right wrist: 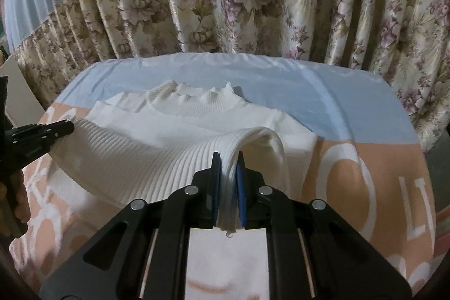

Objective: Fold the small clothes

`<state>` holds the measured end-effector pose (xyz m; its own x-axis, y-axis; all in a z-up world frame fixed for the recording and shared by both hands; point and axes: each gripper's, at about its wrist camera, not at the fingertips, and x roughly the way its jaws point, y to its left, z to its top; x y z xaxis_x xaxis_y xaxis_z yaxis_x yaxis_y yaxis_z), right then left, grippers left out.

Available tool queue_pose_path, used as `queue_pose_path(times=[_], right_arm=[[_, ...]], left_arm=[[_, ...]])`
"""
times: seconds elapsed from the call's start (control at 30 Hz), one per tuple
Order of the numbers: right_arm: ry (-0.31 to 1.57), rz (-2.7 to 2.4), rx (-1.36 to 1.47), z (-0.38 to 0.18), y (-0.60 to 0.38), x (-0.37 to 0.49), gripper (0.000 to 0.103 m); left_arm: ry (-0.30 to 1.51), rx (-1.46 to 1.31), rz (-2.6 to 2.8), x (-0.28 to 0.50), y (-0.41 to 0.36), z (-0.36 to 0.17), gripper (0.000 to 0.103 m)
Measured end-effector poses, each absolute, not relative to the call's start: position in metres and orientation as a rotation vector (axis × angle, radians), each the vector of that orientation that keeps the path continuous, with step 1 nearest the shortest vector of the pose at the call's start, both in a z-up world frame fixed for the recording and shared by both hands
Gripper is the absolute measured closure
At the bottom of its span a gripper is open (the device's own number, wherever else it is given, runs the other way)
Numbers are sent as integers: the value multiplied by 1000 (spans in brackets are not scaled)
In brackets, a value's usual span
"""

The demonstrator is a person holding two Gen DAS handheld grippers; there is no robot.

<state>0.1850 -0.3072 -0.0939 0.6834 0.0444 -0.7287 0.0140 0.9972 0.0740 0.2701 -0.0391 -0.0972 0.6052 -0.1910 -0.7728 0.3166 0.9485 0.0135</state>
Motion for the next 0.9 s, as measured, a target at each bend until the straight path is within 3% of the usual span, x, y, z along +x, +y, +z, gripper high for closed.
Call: queue_pose_path(times=[0.43,0.47,0.53,0.57,0.67,0.8,0.9], right_arm=[[879,-12,102,-152,-323,213,89],[878,-7,111,-151,-325,213,88],[871,5,121,-148,-327,212,83],[860,12,122,-144,-328,211,74],[798,32,137,-125,-335,199,58],[781,18,146,-110,-347,191,58],[794,29,158,-109,-350,183,58]], left_arm=[[826,292,-276,280,-56,-120,88],[827,293,-278,281,-57,-120,84],[836,268,-295,283,-53,-116,55],[834,252,-301,283,-51,-113,37],[792,225,-297,280,-40,-95,31],[784,205,-273,276,-24,-75,24],[817,181,-299,264,-16,-71,24]])
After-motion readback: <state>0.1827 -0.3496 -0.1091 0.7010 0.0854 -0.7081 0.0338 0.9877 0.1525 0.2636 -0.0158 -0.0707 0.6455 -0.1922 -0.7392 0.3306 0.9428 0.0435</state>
